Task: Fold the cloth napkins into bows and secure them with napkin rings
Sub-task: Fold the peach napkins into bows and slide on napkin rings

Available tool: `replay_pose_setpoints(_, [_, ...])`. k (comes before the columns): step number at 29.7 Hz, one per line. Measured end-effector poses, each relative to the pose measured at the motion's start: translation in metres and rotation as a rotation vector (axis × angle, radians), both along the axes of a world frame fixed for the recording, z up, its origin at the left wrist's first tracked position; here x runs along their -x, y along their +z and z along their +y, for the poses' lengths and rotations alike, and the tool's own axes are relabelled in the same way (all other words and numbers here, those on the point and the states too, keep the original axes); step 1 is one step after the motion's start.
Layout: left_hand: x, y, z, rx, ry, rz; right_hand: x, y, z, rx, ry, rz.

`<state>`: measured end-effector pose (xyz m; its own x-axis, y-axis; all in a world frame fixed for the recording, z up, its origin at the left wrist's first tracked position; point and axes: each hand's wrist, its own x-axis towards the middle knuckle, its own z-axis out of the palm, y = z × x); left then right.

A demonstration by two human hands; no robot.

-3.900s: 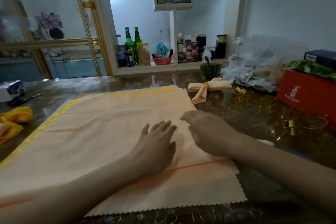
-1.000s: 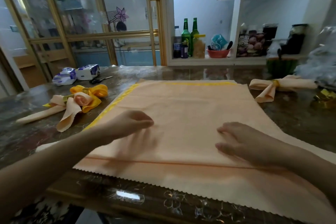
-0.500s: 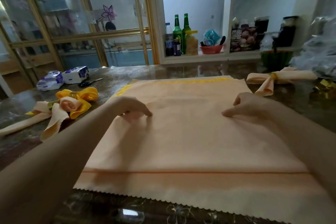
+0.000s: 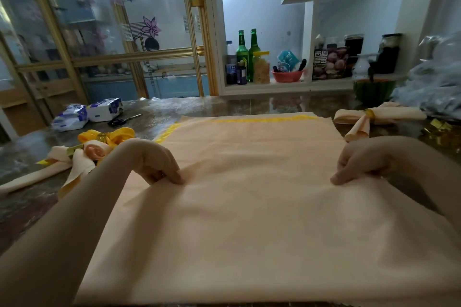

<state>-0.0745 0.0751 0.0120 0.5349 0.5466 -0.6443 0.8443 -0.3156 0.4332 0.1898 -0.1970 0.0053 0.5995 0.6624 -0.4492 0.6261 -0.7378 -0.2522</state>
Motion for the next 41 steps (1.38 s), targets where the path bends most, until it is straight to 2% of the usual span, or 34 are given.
replay_pose_setpoints(3, [-0.009, 0.002, -0.007, -0.029, -0.042, 0.018, 0.006, 0.005, -0.002, 0.016, -0.014, 0.049])
replay_pose_setpoints(7, [-0.031, -0.010, -0.013, -0.086, 0.057, -0.246, 0.012, -0.007, 0.018, -0.182, -0.061, -0.012])
replay_pose_setpoints(9, [-0.039, -0.018, -0.013, -0.101, 0.118, -0.316, 0.017, -0.014, 0.028, -0.276, -0.061, -0.012])
replay_pose_setpoints(12, [-0.040, -0.023, -0.009, -0.049, 0.176, -0.334, 0.021, -0.020, 0.038, -0.357, -0.057, -0.015])
replay_pose_setpoints(17, [-0.042, -0.021, -0.010, -0.023, 0.201, -0.330, 0.021, -0.018, 0.042, -0.333, -0.056, -0.026])
replay_pose_setpoints(21, [-0.053, -0.021, -0.020, -0.149, 0.166, -0.357, 0.025, -0.024, 0.052, -0.421, -0.036, -0.012])
replay_pose_setpoints(24, [-0.068, -0.030, -0.030, -0.295, 0.149, -0.495, 0.033, -0.030, 0.064, -0.511, -0.047, -0.025])
replay_pose_setpoints(29, [-0.079, -0.048, -0.039, -0.409, 0.164, -0.685, 0.040, -0.039, 0.080, -0.650, -0.119, -0.015])
replay_pose_setpoints(32, [-0.077, -0.059, -0.041, -0.517, 0.135, -0.743, 0.045, -0.045, 0.087, -0.735, -0.148, 0.005])
replay_pose_setpoints(37, [-0.076, -0.069, -0.047, -0.733, 0.046, -0.824, 0.048, -0.053, 0.092, -0.812, -0.121, -0.066])
replay_pose_setpoints(41, [-0.076, -0.069, -0.048, -0.825, -0.004, -0.819, 0.045, -0.056, 0.091, -0.893, -0.143, -0.081])
